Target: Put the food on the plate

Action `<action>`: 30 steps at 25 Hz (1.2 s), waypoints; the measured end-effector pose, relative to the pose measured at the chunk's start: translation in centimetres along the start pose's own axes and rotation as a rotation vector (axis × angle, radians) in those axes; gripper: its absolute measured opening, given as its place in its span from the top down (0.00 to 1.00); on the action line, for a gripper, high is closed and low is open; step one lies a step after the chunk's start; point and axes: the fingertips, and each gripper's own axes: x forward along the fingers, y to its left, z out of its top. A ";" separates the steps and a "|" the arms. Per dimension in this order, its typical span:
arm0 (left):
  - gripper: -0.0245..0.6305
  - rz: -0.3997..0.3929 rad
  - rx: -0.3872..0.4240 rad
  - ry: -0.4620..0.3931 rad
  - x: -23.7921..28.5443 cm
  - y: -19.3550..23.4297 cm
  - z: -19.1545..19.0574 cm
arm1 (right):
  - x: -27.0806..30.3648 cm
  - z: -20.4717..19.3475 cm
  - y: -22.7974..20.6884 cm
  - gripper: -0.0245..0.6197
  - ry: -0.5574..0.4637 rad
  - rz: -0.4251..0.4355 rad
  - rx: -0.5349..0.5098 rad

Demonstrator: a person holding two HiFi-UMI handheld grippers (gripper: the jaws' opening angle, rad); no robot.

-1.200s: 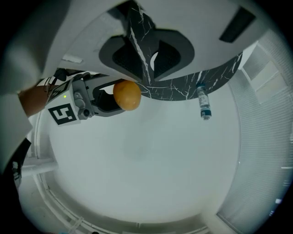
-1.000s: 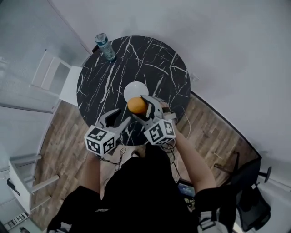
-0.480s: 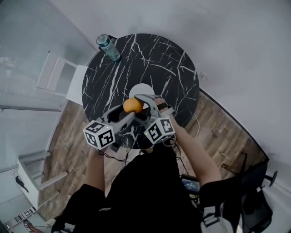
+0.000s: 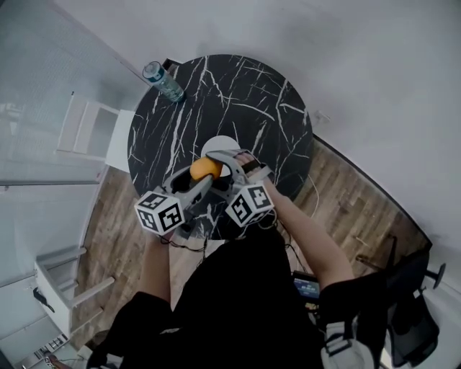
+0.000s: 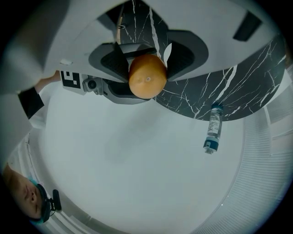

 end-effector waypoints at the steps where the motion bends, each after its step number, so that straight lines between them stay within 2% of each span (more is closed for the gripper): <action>1: 0.57 0.002 0.001 0.000 0.3 0.0 -0.1 | 0.0 -0.3 0.0 0.44 0.005 0.001 0.010; 4: 0.57 0.023 0.015 0.007 1.0 0.2 -0.5 | -0.1 -1.2 0.2 0.44 0.018 0.012 0.053; 10: 0.57 0.151 0.026 0.002 2.3 2.7 -1.0 | -1.1 -4.6 0.0 0.44 0.068 0.022 0.180; 13: 0.57 0.227 0.091 0.021 3.0 3.9 -1.2 | -1.7 -6.5 -0.3 0.44 0.090 0.023 0.247; 14: 0.57 0.248 0.122 0.029 3.3 4.1 -1.3 | -2.0 -7.1 -0.5 0.46 0.093 0.023 0.269; 16: 0.57 0.283 0.181 0.044 4.0 4.3 -1.3 | -2.6 -8.1 -1.0 0.64 0.093 0.009 0.317; 21: 0.57 0.344 0.284 0.088 5.5 4.5 -2.0 | -3.6 -10.8 -2.5 0.93 0.126 -0.072 0.392; 26: 0.57 0.394 0.358 0.124 6.2 5.1 -2.4 | -3.6 -12.7 -2.3 0.96 0.149 -0.077 0.468; 30: 0.57 0.431 0.428 0.164 6.7 5.8 -3.0 | -3.2 -13.1 -1.4 0.97 0.140 -0.040 0.574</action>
